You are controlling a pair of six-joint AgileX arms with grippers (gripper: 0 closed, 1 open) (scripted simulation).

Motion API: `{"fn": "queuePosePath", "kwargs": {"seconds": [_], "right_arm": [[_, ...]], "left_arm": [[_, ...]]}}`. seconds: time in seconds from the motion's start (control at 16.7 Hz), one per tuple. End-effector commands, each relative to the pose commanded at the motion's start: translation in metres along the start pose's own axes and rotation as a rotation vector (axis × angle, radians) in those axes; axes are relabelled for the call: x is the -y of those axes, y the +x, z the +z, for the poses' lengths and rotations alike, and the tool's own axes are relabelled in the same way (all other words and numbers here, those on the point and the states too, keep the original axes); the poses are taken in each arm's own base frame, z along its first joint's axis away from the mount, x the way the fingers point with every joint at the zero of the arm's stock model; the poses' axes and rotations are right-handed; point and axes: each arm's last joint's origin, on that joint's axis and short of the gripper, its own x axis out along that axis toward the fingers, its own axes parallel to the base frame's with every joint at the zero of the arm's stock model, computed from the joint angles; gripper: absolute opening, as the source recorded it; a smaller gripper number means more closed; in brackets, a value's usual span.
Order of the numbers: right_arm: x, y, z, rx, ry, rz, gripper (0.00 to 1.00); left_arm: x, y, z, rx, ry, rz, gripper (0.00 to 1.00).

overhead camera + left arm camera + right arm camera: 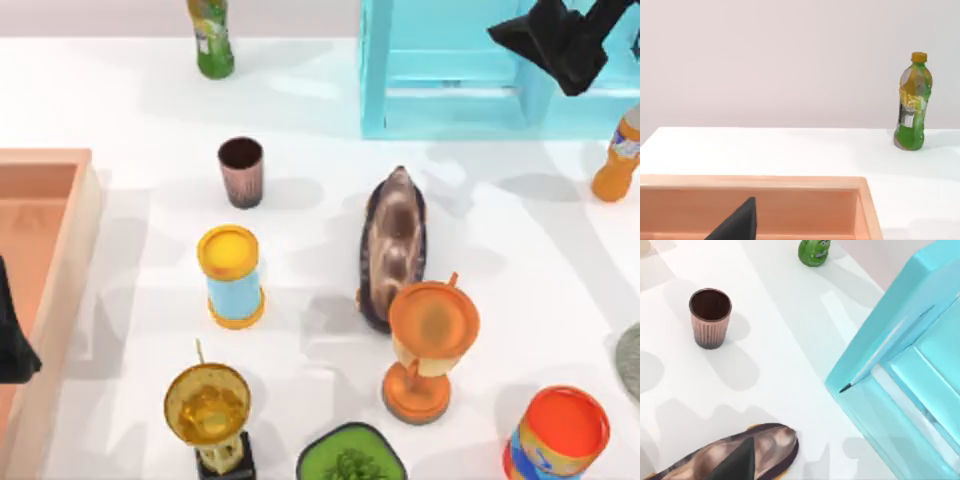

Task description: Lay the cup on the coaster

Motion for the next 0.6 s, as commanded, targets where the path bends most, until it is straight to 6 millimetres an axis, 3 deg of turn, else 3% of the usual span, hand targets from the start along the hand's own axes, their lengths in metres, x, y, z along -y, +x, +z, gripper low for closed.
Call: {"fn": "queuePosePath", "kwargs": {"seconds": [0.12,0.3,0.6], "right_arm": [[0.011,0.047,0.020,-0.038,-0.065,0.120,1.00],[0.015,0.122,0.034,-0.079,-0.150,0.288,1.00],[-0.004,0.224,0.025,-0.115,-0.250,0.510,1.00]], "left_arm": [[0.000,0.000,0.000,0.000,0.000,0.000,1.00],[0.000,0.000,0.000,0.000,0.000,0.000,1.00],[0.000,0.000,0.000,0.000,0.000,0.000,1.00]]}}
